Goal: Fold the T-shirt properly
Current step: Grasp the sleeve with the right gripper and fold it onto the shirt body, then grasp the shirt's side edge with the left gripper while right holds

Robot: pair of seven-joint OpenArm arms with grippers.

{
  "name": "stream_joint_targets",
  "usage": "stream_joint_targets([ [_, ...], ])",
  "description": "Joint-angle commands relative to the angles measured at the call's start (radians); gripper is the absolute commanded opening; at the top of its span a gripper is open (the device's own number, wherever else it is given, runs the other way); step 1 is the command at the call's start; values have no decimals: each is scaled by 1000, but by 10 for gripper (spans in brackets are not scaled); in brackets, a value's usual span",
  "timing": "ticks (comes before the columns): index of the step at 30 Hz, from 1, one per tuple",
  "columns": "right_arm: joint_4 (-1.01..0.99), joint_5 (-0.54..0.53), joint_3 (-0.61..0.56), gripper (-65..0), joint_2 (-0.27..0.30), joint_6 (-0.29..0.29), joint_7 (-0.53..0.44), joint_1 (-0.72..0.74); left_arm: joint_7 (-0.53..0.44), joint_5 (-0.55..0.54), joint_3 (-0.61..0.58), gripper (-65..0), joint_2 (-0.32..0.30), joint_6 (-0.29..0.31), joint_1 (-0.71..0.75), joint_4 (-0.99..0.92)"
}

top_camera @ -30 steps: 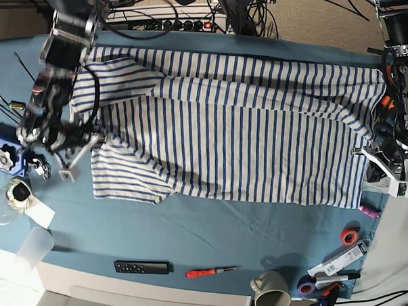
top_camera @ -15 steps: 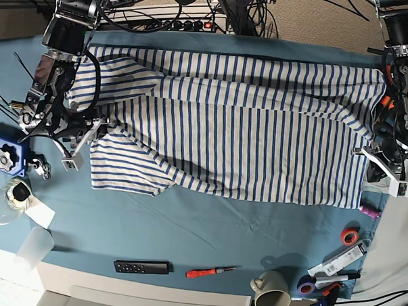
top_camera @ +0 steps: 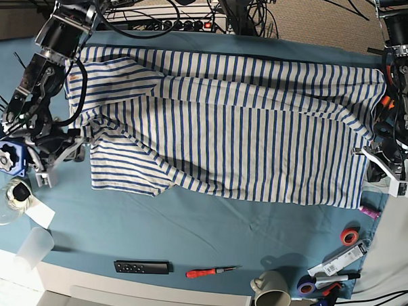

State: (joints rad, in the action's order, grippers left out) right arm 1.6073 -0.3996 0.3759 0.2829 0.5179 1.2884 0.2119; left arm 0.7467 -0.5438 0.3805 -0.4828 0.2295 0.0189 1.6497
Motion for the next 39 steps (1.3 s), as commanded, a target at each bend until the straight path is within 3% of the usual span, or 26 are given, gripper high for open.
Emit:
stream_joint_targets([
  [1, 12, 5, 3, -456, 16, 8, -40, 27, -22, -11, 6, -650, -16, 1, -16, 16],
  [4, -31, 37, 3, -359, 16, 13, -94, 50, -22, -11, 6, -650, -17, 1, -16, 16],
  [6, -93, 69, 3, -333, 16, 11, -126, 82, -22, -11, 6, -650, -16, 1, -16, 16],
  [10, -237, 113, 3, -333, 16, -37, -212, 166, -22, -11, 6, -650, -16, 1, -16, 16],
  [18, -504, 145, 3, -333, 16, -37, -285, 303, -23, -11, 6, -650, -16, 1, -16, 16],
  [24, -676, 154, 3, -333, 10, -36, -306, 328, -23, -11, 6, -650, -16, 1, -16, 16],
  [29, -708, 153, 3, -333, -9, -10, -297, 325, -23, -11, 6, -650, -16, 1, -16, 16],
  [39, -708, 154, 3, -333, -61, -11, -271, 325, -23, -11, 6, -650, -16, 2, -16, 16],
])
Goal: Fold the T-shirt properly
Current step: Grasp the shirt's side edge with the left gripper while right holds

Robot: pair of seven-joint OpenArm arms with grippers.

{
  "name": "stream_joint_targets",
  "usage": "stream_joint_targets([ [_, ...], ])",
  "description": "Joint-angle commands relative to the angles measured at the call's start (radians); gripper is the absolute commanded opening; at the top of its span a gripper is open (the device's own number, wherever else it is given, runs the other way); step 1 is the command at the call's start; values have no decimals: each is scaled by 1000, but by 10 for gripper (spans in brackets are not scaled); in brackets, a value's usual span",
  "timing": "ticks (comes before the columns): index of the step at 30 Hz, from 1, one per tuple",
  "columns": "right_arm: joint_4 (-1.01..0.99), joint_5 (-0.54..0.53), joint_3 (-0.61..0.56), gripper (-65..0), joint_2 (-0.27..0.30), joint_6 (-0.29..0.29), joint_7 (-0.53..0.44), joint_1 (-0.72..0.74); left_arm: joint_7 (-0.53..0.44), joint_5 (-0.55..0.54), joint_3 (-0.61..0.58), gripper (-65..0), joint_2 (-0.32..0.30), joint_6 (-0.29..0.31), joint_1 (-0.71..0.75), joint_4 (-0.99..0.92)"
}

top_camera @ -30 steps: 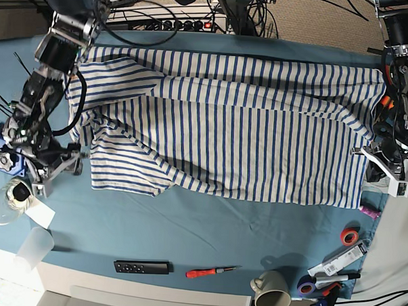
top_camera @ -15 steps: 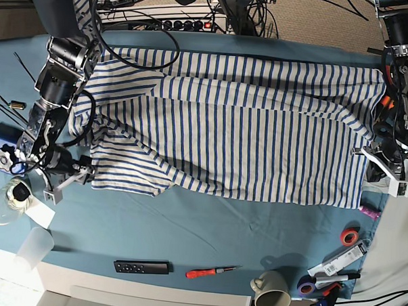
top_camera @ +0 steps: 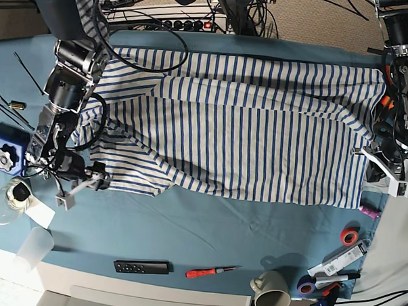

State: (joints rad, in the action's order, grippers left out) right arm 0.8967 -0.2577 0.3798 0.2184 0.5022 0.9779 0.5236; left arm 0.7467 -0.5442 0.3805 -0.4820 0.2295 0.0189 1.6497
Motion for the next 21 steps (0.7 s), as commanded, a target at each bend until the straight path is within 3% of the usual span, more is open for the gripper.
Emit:
stream_joint_targets([
  [1, 2, 13, -1, -333, 3, 1, 40, 14, -23, -11, 6, -650, -17, 1, -16, 16],
  [5, 2, 13, -1, -333, 4, 1, 47, 13, -26, -10, 6, -650, -17, 42, -17, 16],
  [8, 2, 12, -1, -333, 4, 1, 64, 14, -72, 10, 6, -441, -13, 113, -18, 16],
  [10, 2, 13, -1, -333, 4, 1, 69, 13, -98, 47, 1, -378, -10, 106, -26, 15],
  [15, 2, 13, -1, -333, 3, 1, 73, 8, -111, 72, -13, -379, 2, 100, -92, 4],
  [21, 2, 13, -1, -333, 9, 1, 87, 8, -114, 173, -177, -379, 2, 8, -250, -187],
])
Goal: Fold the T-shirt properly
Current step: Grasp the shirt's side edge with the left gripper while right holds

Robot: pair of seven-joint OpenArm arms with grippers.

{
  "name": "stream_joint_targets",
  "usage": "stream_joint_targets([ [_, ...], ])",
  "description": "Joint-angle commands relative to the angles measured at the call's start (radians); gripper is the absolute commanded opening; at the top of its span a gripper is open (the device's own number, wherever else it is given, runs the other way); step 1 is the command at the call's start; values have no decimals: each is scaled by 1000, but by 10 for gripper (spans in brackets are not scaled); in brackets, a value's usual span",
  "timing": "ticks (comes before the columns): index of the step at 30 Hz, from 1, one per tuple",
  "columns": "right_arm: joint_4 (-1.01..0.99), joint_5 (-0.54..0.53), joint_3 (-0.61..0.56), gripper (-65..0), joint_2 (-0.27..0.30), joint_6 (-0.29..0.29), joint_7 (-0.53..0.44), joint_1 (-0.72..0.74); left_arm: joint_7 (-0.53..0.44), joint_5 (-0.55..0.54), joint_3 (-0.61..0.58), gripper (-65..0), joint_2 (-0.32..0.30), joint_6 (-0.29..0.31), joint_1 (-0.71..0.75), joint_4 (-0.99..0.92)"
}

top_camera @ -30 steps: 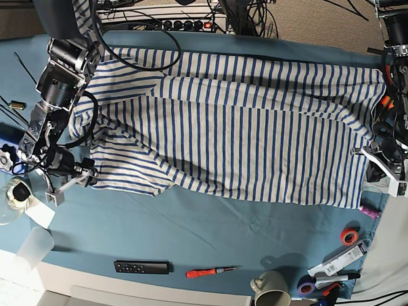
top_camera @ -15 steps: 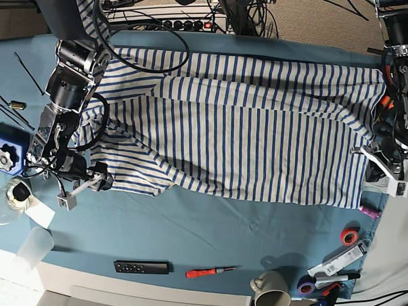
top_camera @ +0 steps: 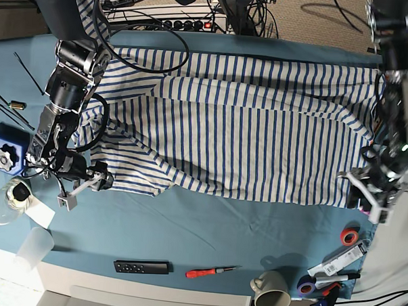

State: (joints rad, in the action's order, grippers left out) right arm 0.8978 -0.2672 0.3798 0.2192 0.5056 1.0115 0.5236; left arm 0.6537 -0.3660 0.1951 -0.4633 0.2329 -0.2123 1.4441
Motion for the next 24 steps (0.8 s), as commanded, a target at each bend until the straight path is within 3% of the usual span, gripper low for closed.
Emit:
stream_joint_targets([
  [1, 1, 23, -1, -333, 8, -2, 55, 8, -20, 15, -21, -379, -17, -14, -50, -31],
  [4, 1, 25, -1, -333, 8, -2, 55, 8, -19, 42, -74, -379, -16, -58, -132, -148],
  [15, 1, 25, -1, -333, 8, -2, 55, 8, -38, 48, -77, -379, -16, -57, -277, -459],
  [20, 1, 24, -1, -333, 8, -2, 57, 8, -48, 53, -77, -379, -7, 2, -285, -532],
  [24, 1, 21, -1, -333, 8, -2, 58, 8, -49, 53, -77, -379, 27, 4, -284, -544],
])
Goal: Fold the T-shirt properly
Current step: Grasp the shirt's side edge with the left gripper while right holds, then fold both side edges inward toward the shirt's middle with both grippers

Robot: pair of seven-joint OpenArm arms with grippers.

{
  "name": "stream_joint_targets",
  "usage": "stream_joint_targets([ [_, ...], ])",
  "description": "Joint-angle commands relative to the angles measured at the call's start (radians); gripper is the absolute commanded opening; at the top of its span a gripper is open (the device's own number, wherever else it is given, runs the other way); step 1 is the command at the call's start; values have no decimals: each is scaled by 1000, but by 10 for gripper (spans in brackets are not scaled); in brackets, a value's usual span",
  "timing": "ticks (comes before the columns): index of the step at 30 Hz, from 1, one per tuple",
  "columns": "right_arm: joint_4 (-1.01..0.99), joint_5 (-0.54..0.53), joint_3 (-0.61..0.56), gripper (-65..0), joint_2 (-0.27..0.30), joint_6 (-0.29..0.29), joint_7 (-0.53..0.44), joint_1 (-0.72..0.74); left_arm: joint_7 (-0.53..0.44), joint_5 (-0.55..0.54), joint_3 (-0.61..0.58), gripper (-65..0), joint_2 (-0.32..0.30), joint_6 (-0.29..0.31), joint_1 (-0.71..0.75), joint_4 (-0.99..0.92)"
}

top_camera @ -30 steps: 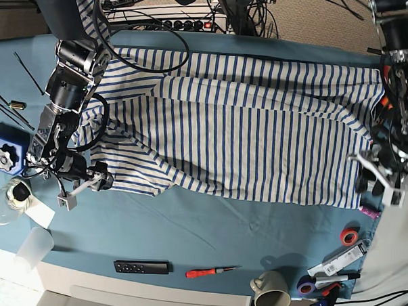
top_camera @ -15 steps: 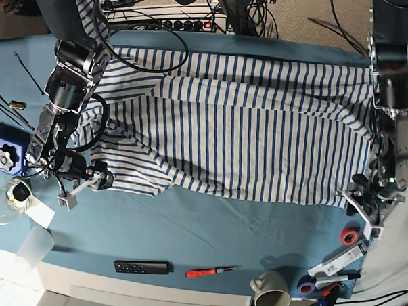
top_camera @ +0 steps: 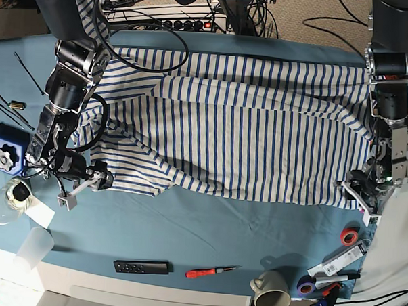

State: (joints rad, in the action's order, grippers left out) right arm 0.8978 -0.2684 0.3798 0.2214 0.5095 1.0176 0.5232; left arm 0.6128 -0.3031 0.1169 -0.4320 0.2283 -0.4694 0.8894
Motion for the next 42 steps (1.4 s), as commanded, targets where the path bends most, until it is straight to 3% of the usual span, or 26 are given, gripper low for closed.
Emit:
stream_joint_targets([
  [1, 1, 23, -1, -333, 6, -6, 52, 9, -8, -10, 1, -379, 6, 9, -27, 11],
  [6, 1, 23, -1, -333, 6, -6, 53, 9, -5, 25, 1, -386, 45, -3, -27, 11],
  [9, 1, 23, -1, -347, 6, -6, 43, 9, 0, 50, 1, -463, 49, -6, -27, 11],
  [13, 2, 23, -1, -561, 6, -6, 19, 10, -1, 50, 1, -650, 47, -25, -29, 11],
  [15, 2, 23, -1, -650, 6, -6, 5, 12, -1, 50, 1, -650, 47, -54, -30, 11],
  [23, 6, 22, 0, -650, 21, -6, -23, 62, 1, 49, 2, -650, 37, -52, -43, 17],
  [27, 6, -20, 0, -650, 36, -2, -20, 97, 48, 39, 3, -650, 17, -52, -65, 42],
  [33, 28, -95, 0, -650, 44, 60, -14, 114, 111, -54, 6, -650, -19, -48, -82, 96],
  [37, 89, -158, 0, -650, 45, 97, 53, 114, 185, -112, 6, -650, -38, -45, -82, 137],
  [42, 245, -245, 0, -650, 45, 97, 183, 113, 272, -156, 6, -650, -48, -45, -82, 208],
])
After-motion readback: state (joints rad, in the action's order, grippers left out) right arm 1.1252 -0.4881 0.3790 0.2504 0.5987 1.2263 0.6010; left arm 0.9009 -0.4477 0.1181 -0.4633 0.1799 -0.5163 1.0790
